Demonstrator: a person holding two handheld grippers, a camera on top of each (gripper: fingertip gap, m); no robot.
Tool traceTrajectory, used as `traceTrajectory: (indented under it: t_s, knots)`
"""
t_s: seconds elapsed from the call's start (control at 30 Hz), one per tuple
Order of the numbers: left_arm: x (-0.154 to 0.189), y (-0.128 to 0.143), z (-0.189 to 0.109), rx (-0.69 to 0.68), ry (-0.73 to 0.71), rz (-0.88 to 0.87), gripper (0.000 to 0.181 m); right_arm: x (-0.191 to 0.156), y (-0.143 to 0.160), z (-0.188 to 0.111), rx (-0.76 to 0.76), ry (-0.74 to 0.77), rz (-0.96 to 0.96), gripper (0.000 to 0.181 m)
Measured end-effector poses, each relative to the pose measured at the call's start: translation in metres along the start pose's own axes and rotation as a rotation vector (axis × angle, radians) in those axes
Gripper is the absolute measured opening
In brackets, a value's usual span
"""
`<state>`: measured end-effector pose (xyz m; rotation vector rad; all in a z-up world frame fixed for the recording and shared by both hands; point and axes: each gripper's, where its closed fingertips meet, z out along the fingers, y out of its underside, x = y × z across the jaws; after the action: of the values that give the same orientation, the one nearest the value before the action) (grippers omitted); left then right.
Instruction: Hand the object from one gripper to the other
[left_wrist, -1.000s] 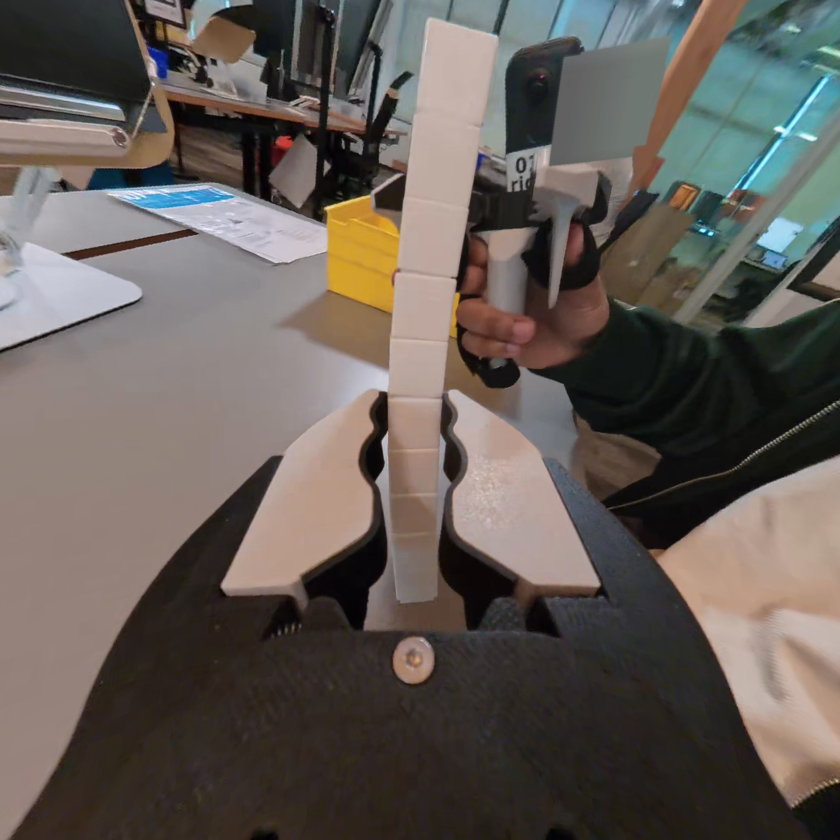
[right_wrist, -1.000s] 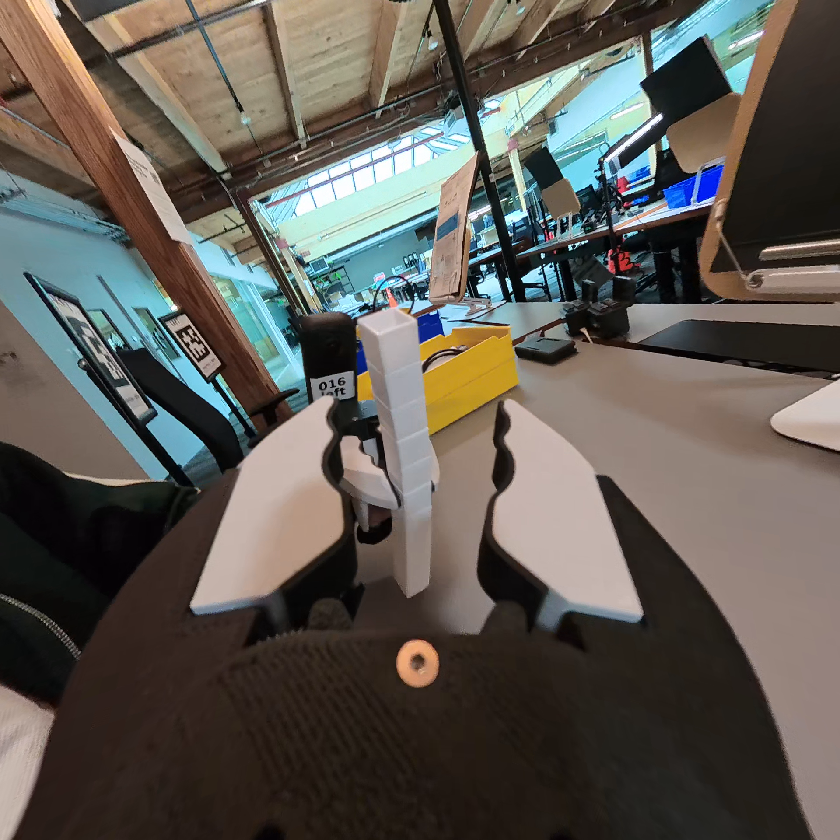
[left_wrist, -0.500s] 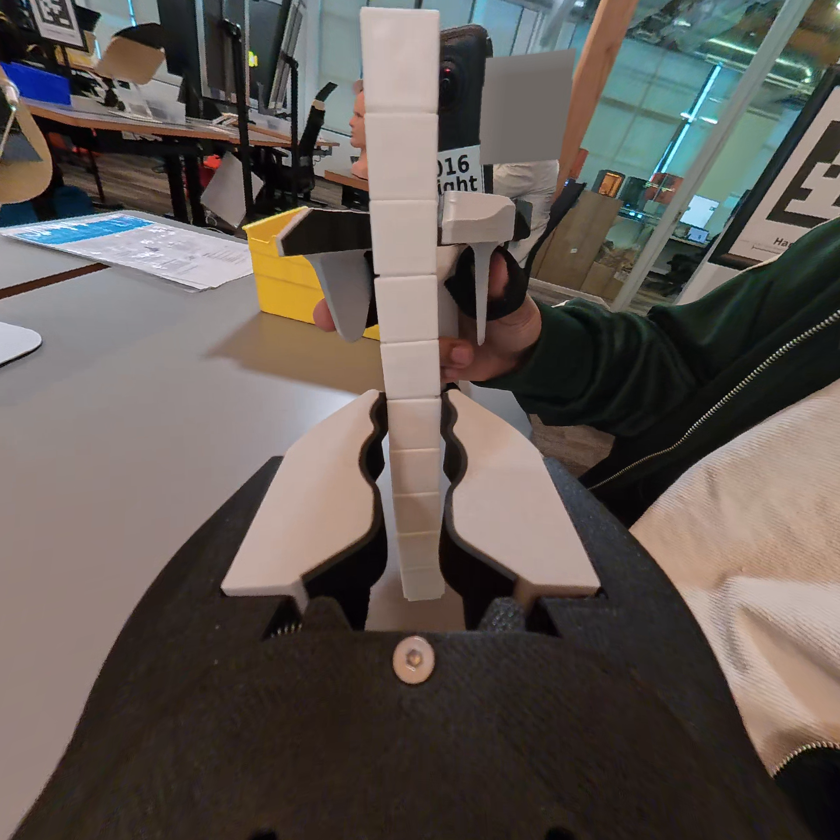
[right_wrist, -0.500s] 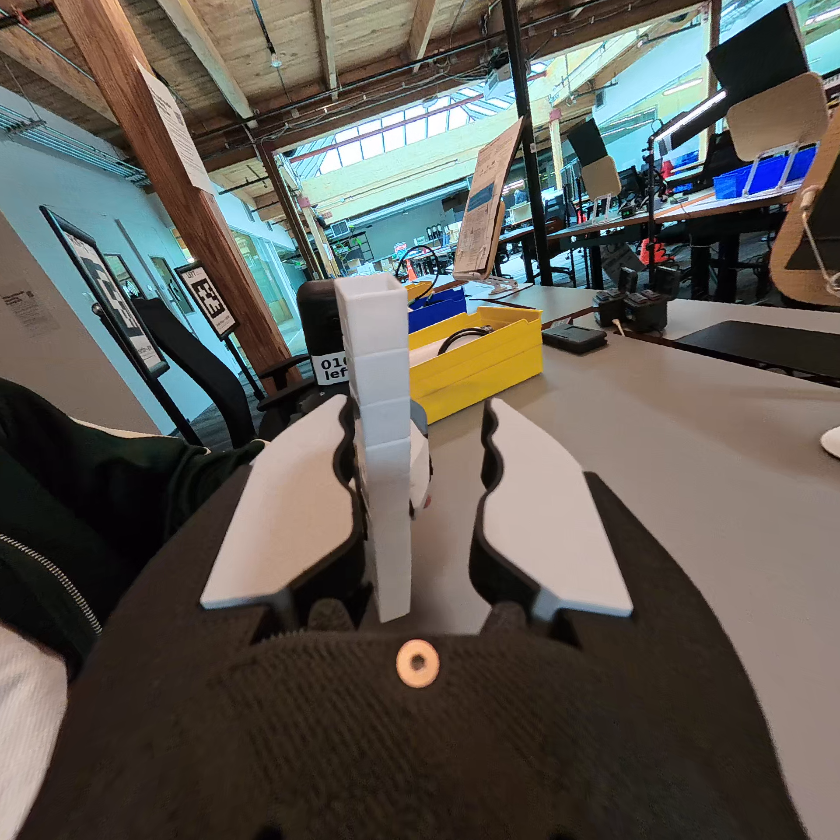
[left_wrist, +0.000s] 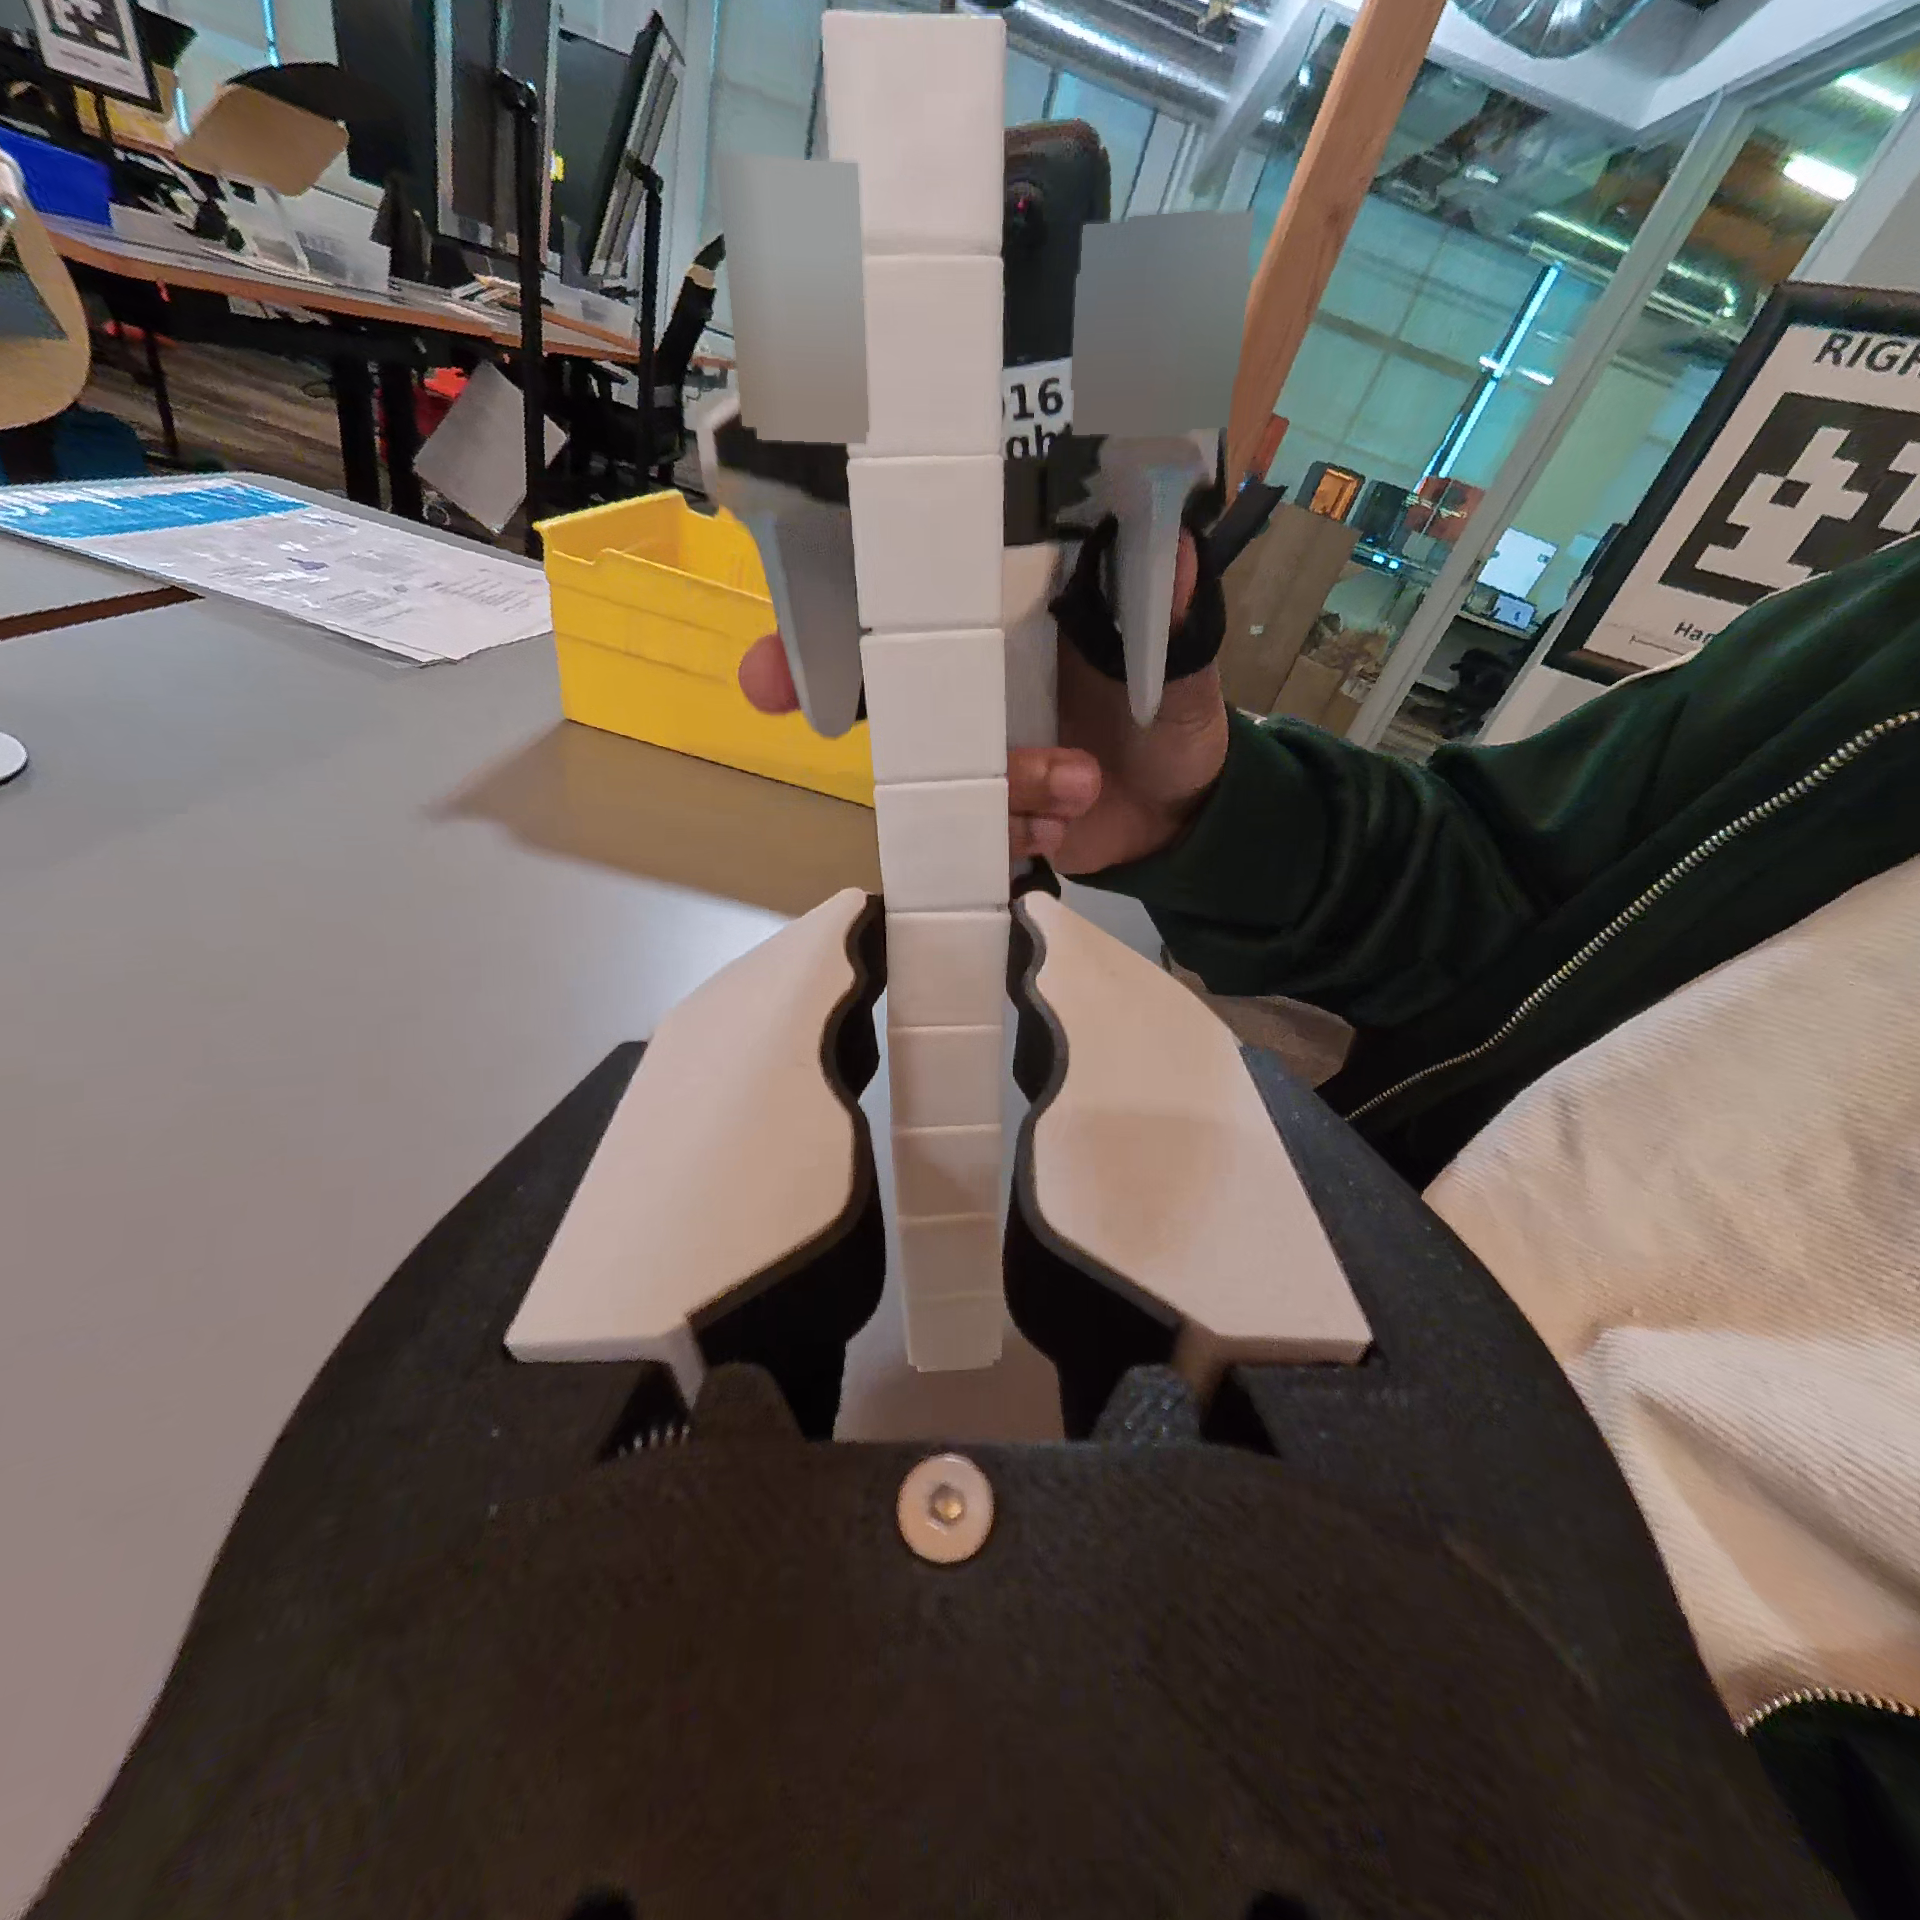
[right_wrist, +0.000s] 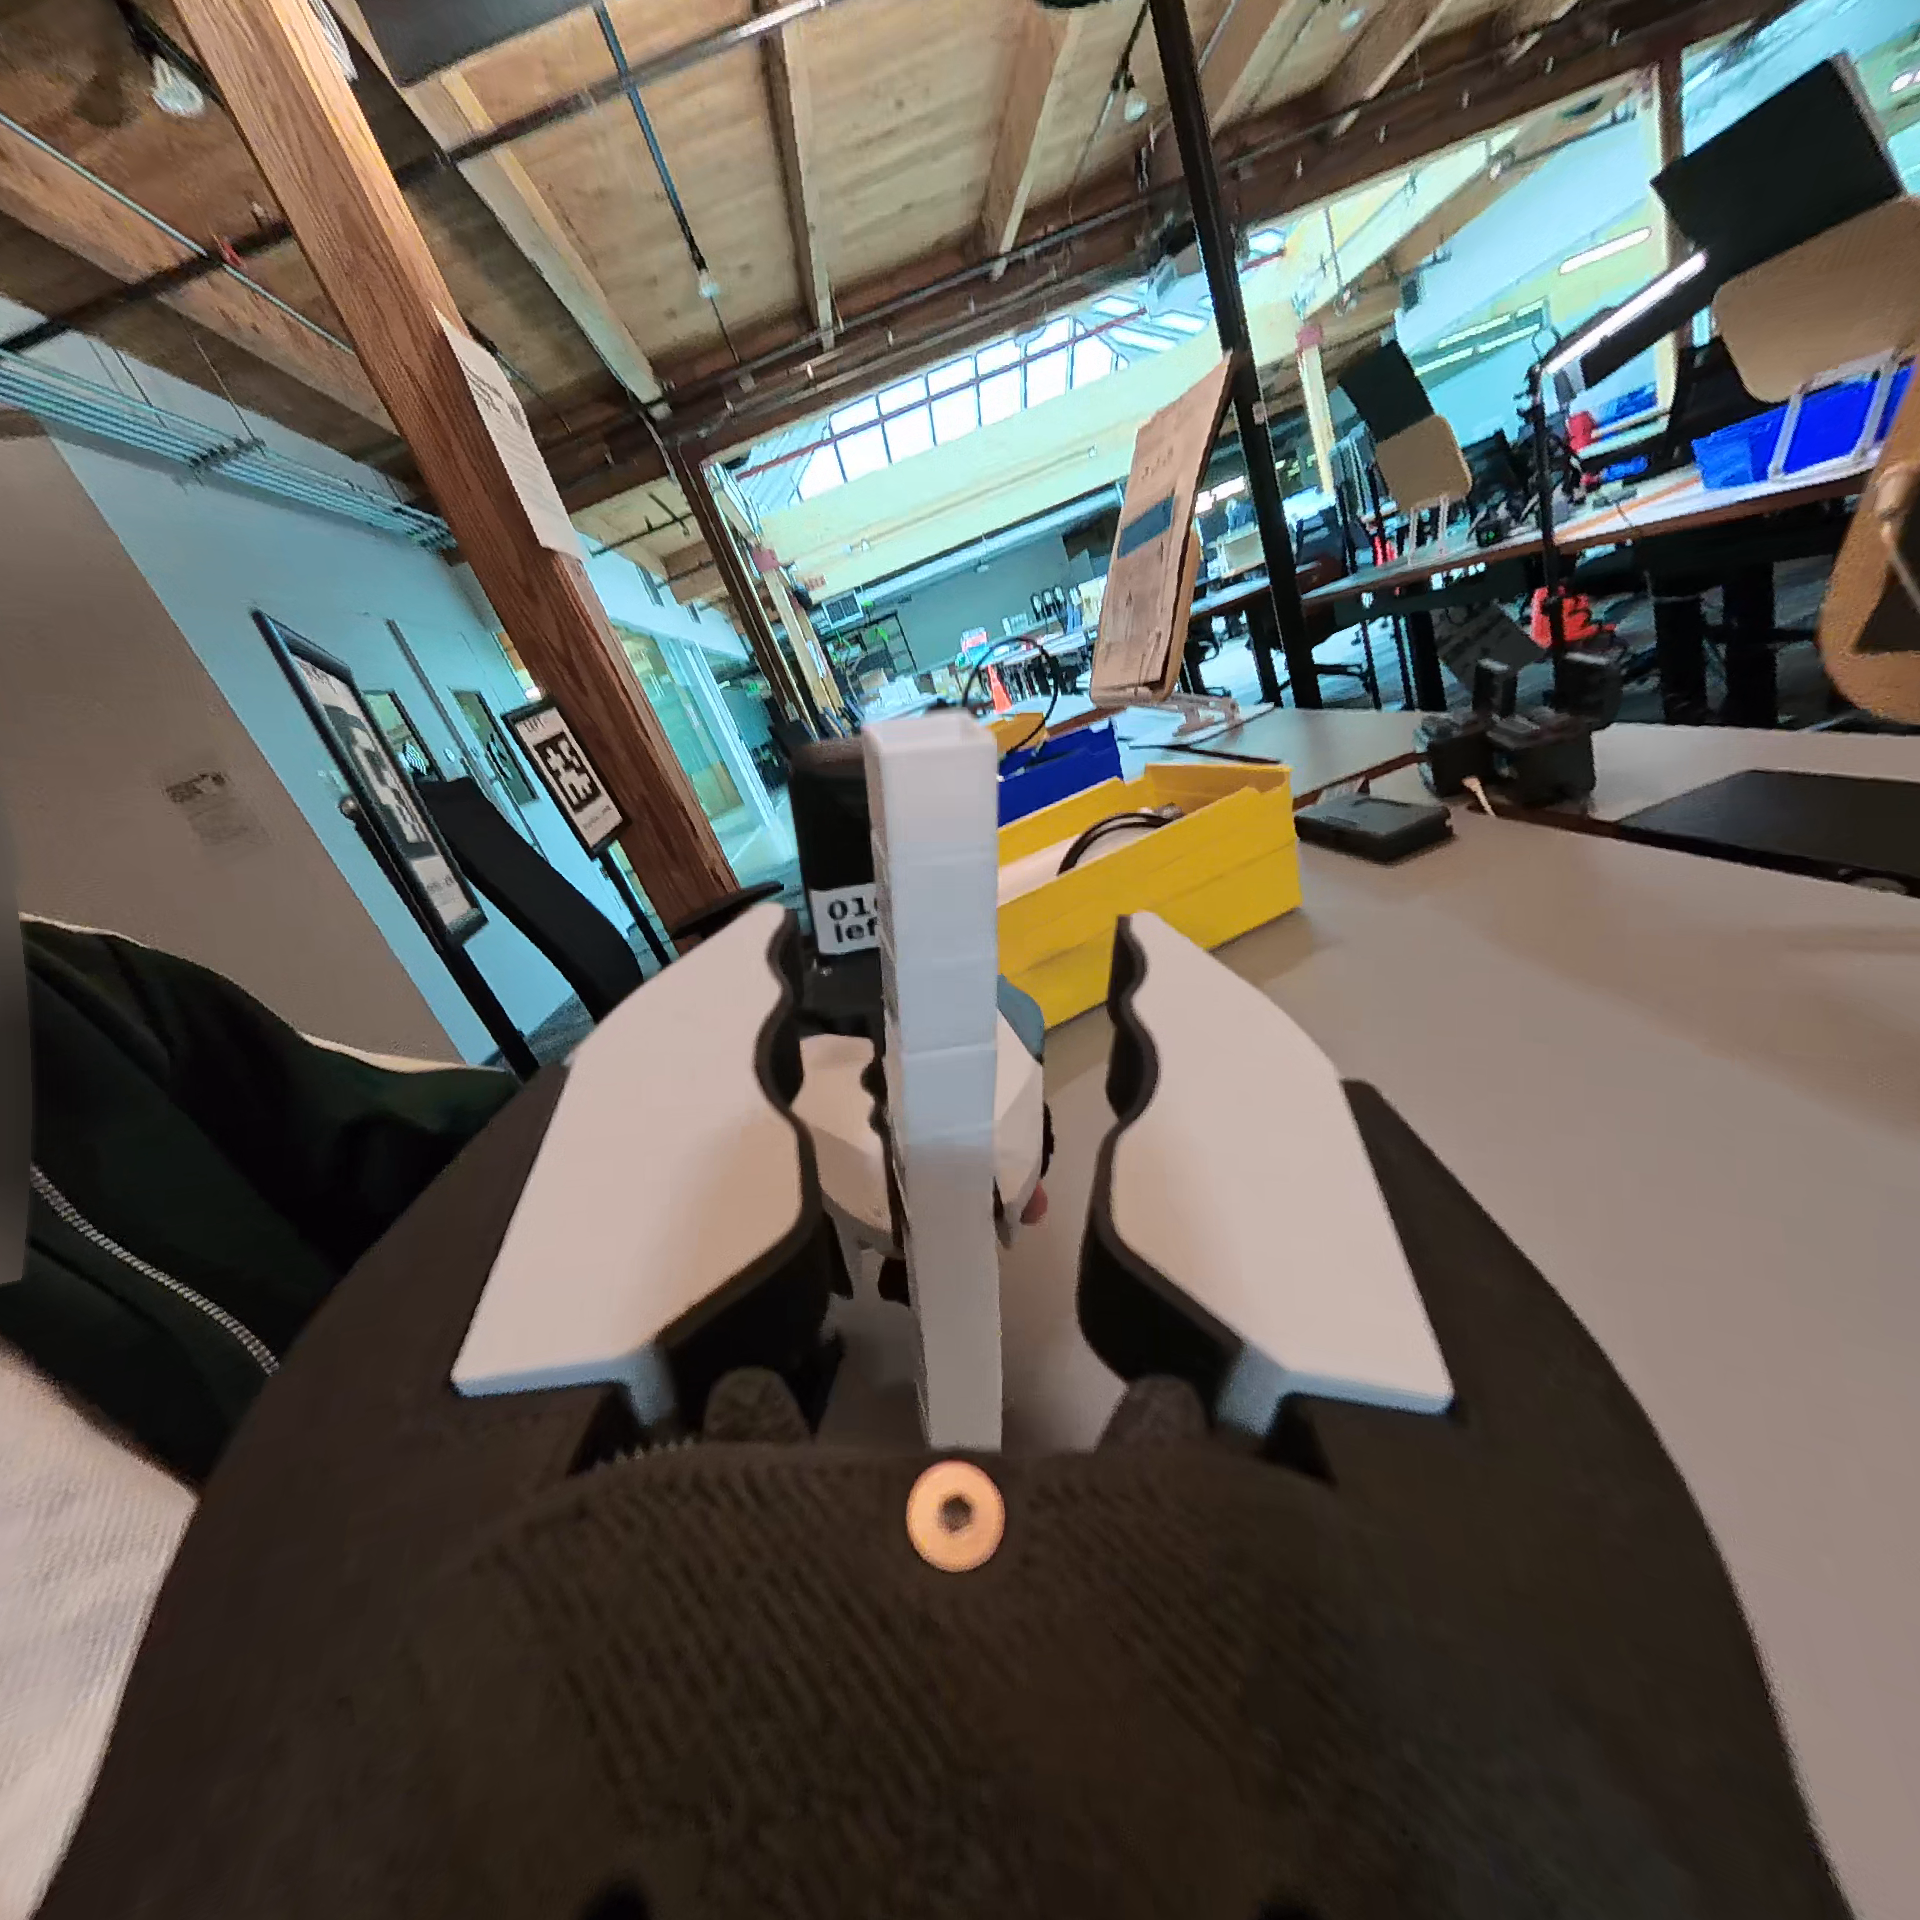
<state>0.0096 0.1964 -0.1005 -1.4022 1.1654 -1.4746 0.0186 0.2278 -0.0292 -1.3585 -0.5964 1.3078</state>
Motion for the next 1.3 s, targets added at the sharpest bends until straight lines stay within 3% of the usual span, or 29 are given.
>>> traceTrajectory:
  t_s: [0.23,0.37,0.7,1.07,1.1,1.2,1.3]
  knots:
    - [0.009,0.011,0.008,-0.057,0.044,0.015,0.023,-0.011,-0.017,-0.006,0.028,-0.030,-0.042,0.049]
    - [0.012,0.013,0.011,-0.074,0.054,0.032,0.023,-0.016,-0.014,-0.006,-0.010,-0.057,-0.067,0.023]
    - [0.011,0.014,0.009,-0.083,0.047,0.065,0.022,-0.019,-0.009,-0.007,-0.092,-0.095,0.042,0.023]
    - [0.010,0.013,0.011,-0.068,0.039,0.055,0.022,-0.019,-0.009,-0.005,-0.106,-0.083,0.034,0.023]
    - [0.011,0.010,0.011,-0.050,0.047,0.048,0.023,-0.019,-0.006,-0.003,-0.124,-0.073,0.006,0.023]
    - [0.011,0.005,0.008,-0.017,0.053,0.032,0.022,-0.019,0.001,0.006,-0.155,-0.016,-0.101,0.071]
    - [0.006,-0.004,0.000,0.046,0.047,0.006,0.023,-0.022,-0.002,0.009,-0.105,-0.012,-0.145,0.080]
